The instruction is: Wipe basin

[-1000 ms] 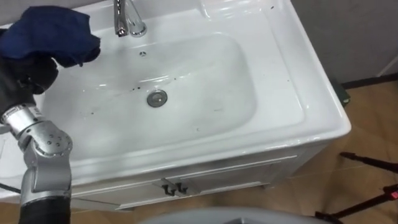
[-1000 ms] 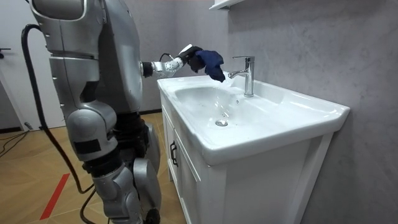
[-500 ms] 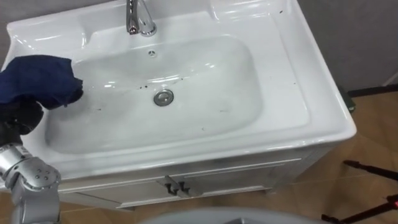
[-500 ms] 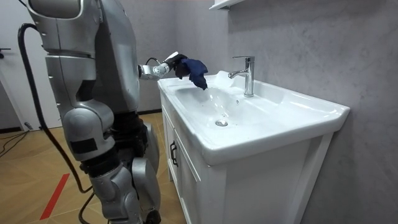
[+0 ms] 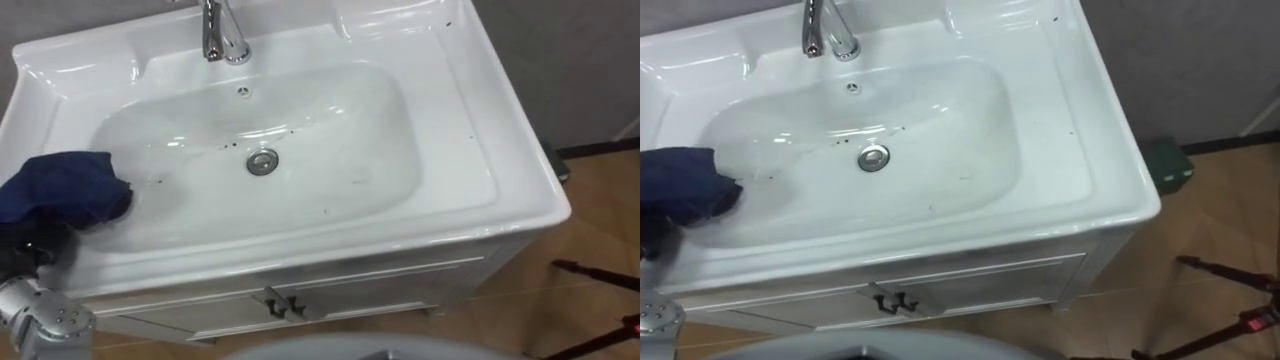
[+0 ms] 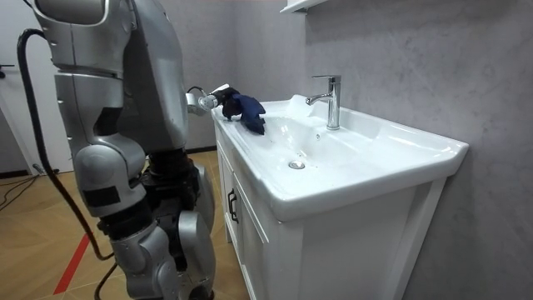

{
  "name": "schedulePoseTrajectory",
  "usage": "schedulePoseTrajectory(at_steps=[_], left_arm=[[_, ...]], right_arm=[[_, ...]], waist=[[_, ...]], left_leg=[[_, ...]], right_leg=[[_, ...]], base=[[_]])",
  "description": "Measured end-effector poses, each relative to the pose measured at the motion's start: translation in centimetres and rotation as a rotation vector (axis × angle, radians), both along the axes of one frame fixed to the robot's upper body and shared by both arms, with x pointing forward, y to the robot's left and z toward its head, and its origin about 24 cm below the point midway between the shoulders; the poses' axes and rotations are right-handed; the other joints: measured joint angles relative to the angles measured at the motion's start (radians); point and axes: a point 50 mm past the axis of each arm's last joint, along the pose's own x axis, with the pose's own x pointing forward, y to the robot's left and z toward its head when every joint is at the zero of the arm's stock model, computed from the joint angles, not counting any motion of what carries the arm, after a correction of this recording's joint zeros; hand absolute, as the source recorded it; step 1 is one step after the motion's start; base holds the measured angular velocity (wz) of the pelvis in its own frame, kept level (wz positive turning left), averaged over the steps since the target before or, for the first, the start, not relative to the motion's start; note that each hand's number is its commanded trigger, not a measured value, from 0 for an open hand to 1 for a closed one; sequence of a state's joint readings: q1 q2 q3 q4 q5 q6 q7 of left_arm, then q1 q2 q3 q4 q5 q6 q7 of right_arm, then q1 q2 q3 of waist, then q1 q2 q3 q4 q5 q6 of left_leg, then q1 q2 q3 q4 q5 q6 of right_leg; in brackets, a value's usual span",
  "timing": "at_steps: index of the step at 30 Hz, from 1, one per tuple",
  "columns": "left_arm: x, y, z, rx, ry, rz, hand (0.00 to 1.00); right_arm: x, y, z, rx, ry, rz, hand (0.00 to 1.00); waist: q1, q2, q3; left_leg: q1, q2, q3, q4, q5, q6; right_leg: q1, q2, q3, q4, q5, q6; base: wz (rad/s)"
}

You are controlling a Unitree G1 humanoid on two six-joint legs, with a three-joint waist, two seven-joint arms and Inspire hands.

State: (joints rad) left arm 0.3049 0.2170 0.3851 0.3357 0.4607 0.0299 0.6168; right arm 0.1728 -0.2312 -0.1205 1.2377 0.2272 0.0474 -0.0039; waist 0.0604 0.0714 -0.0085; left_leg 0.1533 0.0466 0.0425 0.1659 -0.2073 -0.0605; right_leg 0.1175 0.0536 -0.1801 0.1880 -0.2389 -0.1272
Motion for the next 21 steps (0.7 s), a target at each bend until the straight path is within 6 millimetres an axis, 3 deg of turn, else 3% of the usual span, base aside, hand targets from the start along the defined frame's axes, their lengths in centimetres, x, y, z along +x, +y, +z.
schedulePoseTrajectory(at_steps=[9, 21], left_arm=[[0.7, 0.3, 1.0, 0.023, -0.046, 0.008, 1.00], [-0.2, 3.4, 3.8, 0.156, -0.125, 0.136, 1.00]], right_arm=[[-0.3, -0.3, 0.1, -0.008, 0.021, -0.014, 0.00], [-1.7, -0.6, 0.2, -0.018, 0.078, -0.003, 0.00]], waist=[[0.002, 0.000, 0.0024], [0.015, 0.016, 0.0006]], left_leg=[[0.001, -0.001, -0.002, 0.000, 0.000, 0.000], [-0.003, -0.002, -0.007, 0.001, 0.000, 0.000]], right_leg=[[0.001, -0.001, 0.001, -0.004, 0.000, 0.000], [-0.014, 0.000, 0.026, -0.003, 0.000, 0.001]], base=[[0.00], [-0.06]])
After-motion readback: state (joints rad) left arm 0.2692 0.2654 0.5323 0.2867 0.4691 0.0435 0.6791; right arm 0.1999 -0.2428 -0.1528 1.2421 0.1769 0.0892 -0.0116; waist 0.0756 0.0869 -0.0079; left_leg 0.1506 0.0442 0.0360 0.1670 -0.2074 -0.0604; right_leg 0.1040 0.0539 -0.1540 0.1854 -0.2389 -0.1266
